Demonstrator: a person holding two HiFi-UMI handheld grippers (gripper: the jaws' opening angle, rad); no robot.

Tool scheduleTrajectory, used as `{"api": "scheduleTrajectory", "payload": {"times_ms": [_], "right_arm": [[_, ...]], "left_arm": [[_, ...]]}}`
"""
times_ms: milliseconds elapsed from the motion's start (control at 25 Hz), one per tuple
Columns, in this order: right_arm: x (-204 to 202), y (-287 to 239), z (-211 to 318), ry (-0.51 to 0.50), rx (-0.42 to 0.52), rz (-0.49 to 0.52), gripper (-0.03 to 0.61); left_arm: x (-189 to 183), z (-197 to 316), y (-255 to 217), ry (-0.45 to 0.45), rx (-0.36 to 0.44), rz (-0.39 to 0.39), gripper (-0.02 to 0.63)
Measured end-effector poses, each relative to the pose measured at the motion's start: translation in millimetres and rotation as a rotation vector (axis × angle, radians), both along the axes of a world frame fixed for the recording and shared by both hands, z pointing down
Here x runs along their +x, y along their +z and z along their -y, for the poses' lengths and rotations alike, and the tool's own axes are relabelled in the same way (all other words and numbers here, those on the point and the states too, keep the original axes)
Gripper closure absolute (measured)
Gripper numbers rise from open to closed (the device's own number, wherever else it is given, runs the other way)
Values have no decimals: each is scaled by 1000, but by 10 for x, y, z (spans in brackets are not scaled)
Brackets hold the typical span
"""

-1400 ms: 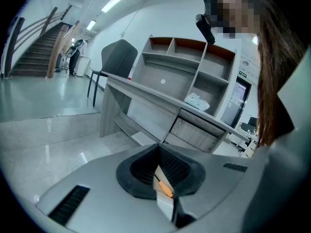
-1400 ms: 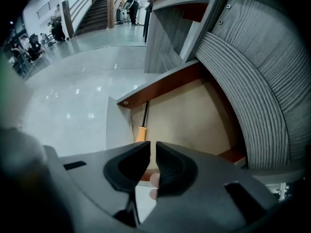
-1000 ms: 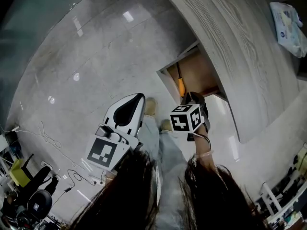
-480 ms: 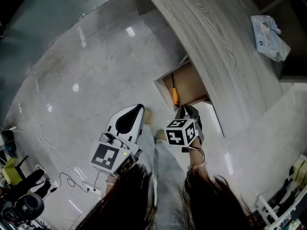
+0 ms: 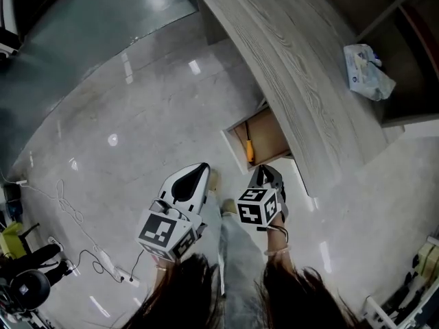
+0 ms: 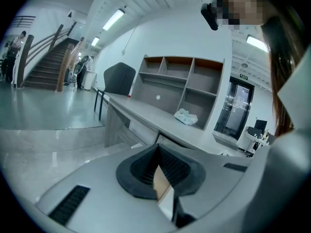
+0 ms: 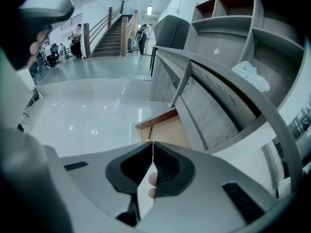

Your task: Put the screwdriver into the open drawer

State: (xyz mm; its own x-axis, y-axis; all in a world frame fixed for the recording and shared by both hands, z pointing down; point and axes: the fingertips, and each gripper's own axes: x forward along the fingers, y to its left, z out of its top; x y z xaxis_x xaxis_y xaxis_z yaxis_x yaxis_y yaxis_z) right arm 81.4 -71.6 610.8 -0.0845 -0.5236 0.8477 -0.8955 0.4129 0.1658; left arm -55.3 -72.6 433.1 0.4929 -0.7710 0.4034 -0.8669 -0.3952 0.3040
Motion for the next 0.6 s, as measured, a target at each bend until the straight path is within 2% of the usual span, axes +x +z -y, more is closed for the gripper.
{"api": "scheduleTrajectory", "payload": {"times_ms": [360,600], "right_arm": [[-73,-425,-210,-55,76,28,552],[-89,-808,-273,-48,148,59,552]], "left_arm": [[33,-203,-398,-20,13,7,598],[48,-268,-697,-28,37,5,598]]}}
